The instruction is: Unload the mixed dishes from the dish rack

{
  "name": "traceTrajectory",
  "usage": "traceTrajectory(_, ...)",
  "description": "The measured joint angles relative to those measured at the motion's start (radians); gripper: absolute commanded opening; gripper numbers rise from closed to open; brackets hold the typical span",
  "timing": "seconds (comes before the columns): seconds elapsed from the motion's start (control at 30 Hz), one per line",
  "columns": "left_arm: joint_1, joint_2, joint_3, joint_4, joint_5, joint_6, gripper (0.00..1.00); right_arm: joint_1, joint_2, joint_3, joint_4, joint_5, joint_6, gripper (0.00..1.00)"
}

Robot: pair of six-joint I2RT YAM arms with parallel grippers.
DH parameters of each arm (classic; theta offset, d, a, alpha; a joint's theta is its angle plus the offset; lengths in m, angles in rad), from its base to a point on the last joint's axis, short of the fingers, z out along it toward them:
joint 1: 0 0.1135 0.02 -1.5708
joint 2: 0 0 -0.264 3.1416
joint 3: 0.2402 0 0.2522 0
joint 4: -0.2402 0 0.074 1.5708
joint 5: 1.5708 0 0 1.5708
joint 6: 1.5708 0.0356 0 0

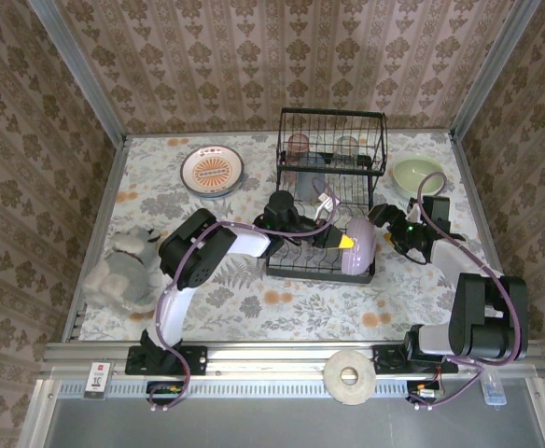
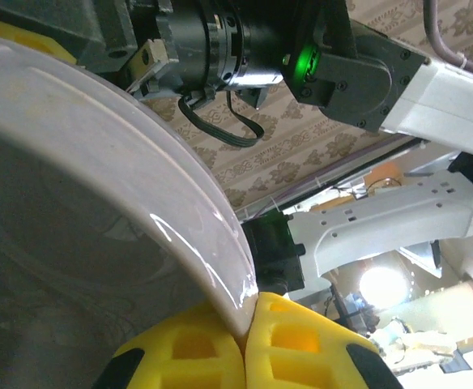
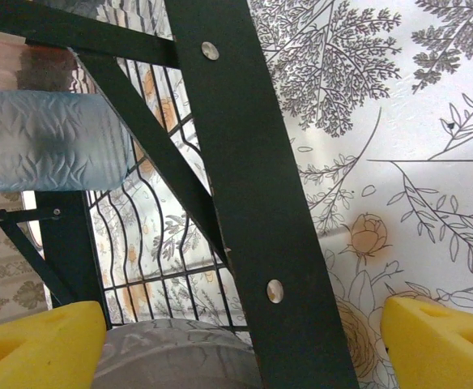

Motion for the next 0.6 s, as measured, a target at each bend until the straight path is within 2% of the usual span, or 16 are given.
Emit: traceTrajectory(0.6,-0.023,-0.001,0.0,0.01,-0.223,-0.232,0.0,0.011,0.013,-0.001,0.045,0.023,0.011,0.89)
